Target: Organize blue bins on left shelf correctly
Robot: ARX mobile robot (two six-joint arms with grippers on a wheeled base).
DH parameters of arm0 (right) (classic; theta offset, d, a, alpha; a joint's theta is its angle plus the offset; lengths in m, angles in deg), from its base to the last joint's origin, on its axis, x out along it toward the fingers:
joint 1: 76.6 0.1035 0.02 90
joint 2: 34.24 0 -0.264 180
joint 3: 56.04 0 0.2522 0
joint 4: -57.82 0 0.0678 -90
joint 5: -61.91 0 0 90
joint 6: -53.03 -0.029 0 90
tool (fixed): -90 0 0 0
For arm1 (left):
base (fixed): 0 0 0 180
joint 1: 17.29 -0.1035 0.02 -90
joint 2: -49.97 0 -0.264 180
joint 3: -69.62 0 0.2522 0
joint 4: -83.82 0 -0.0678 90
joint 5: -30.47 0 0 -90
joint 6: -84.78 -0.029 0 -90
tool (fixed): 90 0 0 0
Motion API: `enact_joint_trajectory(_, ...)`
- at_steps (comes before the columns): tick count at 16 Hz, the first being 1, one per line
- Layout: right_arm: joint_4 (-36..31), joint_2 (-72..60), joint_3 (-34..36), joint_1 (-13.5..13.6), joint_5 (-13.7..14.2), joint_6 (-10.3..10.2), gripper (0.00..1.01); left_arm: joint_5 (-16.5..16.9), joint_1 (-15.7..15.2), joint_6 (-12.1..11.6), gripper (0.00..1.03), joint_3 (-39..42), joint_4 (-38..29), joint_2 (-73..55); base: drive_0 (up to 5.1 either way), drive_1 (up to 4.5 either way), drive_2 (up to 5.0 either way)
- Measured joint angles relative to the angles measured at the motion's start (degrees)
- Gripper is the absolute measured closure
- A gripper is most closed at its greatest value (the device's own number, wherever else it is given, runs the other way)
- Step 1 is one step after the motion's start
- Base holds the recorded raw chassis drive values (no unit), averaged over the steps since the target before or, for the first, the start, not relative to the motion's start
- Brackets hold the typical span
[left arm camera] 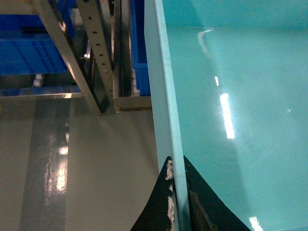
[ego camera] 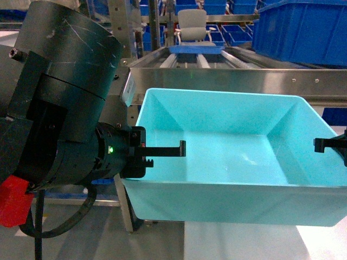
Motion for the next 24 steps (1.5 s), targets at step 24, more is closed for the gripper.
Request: enact_joint_trajectory(24, -0.2, 0.0, 0.0, 0.0, -0.02, 0.0, 0.99, -0.04, 0.04, -0.02, 1.01, 0.0, -0.11, 0.0, -4.9, 2.8, 2.1)
